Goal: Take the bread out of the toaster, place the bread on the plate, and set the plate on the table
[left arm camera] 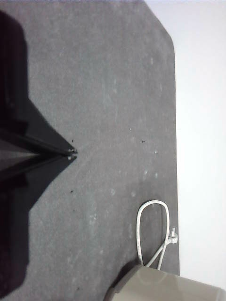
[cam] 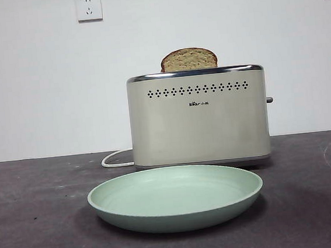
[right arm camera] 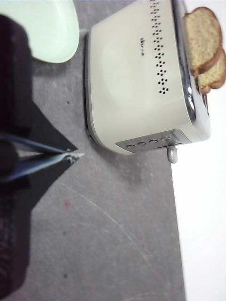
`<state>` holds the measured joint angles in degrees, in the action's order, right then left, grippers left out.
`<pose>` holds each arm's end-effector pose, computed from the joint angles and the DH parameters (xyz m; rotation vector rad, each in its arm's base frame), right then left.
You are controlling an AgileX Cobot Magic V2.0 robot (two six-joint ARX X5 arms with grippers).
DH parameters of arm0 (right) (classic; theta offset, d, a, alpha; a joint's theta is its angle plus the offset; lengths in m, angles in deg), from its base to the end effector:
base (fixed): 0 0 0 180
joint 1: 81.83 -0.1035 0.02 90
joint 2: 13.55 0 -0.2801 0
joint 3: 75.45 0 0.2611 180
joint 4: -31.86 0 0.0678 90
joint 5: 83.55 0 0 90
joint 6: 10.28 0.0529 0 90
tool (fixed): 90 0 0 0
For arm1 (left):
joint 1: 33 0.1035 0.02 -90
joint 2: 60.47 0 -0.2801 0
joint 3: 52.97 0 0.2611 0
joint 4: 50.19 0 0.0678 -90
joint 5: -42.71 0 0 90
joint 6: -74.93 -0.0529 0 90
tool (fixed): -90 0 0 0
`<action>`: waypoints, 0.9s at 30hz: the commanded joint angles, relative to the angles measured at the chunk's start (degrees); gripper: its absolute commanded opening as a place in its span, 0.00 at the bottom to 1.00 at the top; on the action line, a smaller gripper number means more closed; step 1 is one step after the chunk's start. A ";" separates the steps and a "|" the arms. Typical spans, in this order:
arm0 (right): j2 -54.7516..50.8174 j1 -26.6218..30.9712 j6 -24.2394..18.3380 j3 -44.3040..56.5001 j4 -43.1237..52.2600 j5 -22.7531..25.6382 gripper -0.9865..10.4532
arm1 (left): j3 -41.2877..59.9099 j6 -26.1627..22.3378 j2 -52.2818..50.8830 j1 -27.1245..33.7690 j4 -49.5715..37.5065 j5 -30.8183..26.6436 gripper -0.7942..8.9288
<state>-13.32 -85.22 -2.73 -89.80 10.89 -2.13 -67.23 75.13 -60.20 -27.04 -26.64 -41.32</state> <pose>0.1117 0.0145 0.1540 0.1366 0.1332 0.2005 0.1120 0.0062 0.1479 -0.0208 0.1660 0.0001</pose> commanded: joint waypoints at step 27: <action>28.63 -0.13 3.15 -31.15 -13.53 -20.17 0.08 | -32.50 10.93 18.69 0.09 11.98 22.95 0.08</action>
<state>13.95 -85.25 3.55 -118.98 -1.24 -21.25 -99.01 86.57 -42.30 -27.04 -14.99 -19.59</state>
